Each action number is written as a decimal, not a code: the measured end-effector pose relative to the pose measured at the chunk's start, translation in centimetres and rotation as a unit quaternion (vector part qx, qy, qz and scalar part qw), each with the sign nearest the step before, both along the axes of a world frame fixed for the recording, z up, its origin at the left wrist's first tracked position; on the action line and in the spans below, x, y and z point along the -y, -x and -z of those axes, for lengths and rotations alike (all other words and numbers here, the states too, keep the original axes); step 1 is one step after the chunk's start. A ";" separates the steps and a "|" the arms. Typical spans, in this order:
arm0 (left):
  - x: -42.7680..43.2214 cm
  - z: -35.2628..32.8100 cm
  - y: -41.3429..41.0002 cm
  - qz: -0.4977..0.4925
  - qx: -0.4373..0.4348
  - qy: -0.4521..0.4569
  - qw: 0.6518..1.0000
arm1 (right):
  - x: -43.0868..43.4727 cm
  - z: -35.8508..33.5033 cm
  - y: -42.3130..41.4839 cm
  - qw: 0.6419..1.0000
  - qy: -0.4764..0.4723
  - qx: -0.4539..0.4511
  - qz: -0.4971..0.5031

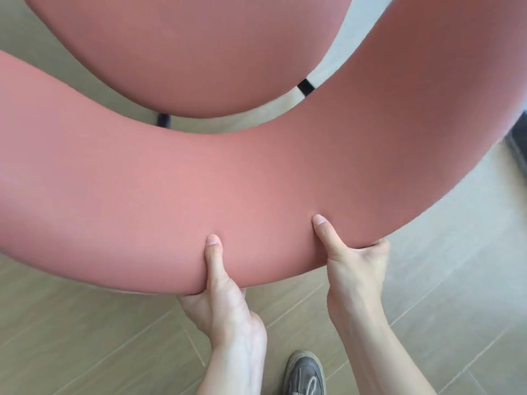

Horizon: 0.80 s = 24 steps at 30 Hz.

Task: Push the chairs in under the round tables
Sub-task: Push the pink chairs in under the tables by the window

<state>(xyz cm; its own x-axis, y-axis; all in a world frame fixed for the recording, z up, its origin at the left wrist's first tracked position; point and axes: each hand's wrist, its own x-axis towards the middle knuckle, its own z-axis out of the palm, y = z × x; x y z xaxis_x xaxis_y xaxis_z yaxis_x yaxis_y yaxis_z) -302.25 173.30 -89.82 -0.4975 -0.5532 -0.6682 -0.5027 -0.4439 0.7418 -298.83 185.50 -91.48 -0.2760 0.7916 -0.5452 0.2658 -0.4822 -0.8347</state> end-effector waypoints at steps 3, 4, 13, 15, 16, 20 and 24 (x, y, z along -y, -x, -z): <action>-1.5 -7.7 6.5 -0.003 -0.024 0.029 0.999 | -1.8 -7.6 6.7 0.999 -0.012 -0.016 -0.036; -2.1 -10.1 8.9 -0.007 -0.033 0.033 0.999 | -2.3 -9.7 9.1 0.999 -0.019 -0.019 -0.042; -8.3 -21.1 23.2 -0.049 -0.028 0.025 0.998 | -8.2 -21.7 25.0 0.995 -0.076 0.051 -0.037; -8.8 -21.2 23.3 -0.056 0.006 0.013 0.998 | -9.0 -22.2 25.2 0.992 -0.084 0.087 -0.047; -8.5 -21.1 23.0 -0.054 0.019 0.005 0.998 | -9.2 -22.3 25.0 0.990 -0.073 0.102 -0.060; -8.1 -22.5 23.7 -0.040 0.059 -0.006 0.997 | -9.9 -23.5 25.0 0.987 -0.054 0.139 -0.055; -10.2 -24.3 24.5 -0.030 0.073 0.001 0.997 | -11.9 -25.0 26.8 0.987 -0.055 0.128 -0.080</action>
<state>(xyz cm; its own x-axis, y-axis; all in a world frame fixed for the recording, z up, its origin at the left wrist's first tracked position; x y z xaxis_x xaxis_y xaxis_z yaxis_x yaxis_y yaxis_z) -326.73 183.48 -65.50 -0.3599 -0.5805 -0.7304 -0.5780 -0.4758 0.6630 -325.62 197.42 -66.46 -0.2661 0.8076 -0.5263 0.5404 -0.3271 -0.7752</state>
